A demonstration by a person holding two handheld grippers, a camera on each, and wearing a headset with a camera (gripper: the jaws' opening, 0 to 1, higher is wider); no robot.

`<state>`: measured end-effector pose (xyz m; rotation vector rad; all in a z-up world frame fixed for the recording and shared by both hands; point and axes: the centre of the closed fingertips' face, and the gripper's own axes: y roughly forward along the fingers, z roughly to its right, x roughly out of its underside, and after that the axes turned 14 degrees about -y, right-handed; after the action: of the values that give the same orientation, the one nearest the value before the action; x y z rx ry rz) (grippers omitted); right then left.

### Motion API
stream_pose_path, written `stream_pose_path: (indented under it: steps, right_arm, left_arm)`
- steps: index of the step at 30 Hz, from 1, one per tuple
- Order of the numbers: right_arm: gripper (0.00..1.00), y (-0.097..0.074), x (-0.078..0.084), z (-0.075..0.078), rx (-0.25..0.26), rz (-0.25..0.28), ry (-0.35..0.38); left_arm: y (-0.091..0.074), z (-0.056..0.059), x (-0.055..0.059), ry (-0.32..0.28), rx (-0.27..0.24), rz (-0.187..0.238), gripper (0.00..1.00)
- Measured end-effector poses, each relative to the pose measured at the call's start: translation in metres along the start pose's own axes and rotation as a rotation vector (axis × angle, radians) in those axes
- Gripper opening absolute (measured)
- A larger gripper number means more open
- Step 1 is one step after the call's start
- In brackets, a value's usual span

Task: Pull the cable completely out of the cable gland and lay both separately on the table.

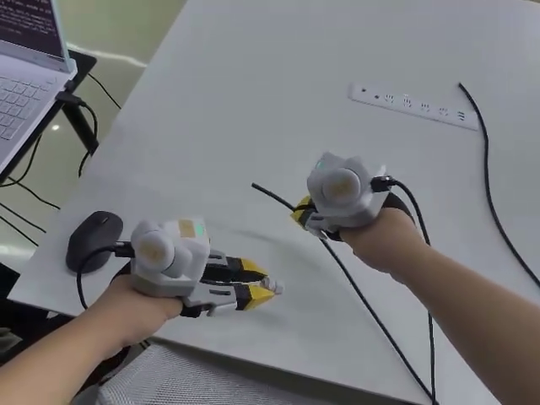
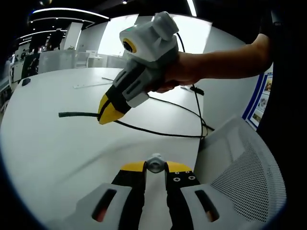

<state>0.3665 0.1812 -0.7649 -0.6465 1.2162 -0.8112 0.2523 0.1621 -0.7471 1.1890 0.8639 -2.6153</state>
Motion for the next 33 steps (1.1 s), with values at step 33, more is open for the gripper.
stream_pose_path:
  steps: [33]
  right_arm:
    - [0.00,0.062,-0.004,-0.052,-0.158,-0.019,-0.076]
  left_arm:
    - [0.003,-0.044,0.047,-0.051,-0.088,-0.067,0.15]
